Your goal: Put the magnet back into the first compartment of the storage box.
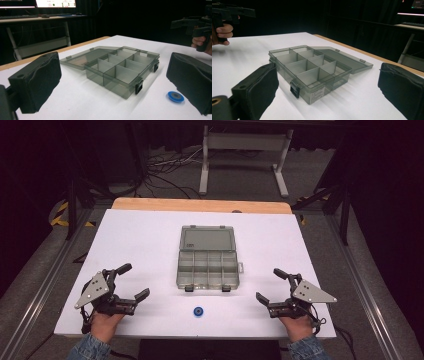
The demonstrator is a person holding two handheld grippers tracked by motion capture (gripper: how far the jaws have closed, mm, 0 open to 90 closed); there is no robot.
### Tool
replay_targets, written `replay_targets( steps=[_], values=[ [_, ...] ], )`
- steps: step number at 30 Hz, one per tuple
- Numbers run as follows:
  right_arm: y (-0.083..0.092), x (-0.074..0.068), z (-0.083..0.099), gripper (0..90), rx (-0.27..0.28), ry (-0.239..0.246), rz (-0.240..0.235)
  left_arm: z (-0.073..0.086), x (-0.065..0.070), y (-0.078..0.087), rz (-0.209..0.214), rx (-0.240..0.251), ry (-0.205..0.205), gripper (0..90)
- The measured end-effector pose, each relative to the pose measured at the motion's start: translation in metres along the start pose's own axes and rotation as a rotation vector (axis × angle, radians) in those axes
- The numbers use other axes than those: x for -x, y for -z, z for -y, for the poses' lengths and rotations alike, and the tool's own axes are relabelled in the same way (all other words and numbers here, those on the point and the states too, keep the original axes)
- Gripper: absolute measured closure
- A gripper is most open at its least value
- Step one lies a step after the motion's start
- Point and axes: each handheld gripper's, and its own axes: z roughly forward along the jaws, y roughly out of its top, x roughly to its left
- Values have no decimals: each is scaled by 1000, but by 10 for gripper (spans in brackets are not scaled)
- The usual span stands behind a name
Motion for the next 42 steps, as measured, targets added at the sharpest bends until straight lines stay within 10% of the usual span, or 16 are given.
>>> replay_targets(
  steps=[18, 42],
  values=[
    [-1, 1, 0, 38, -10, -6, 7, -10, 4, -13, 39, -1, 13, 6],
    [-1, 3, 0, 38, -26, -5, 6, -42, 28, -67, 219, 38, -6, 6]
  ],
)
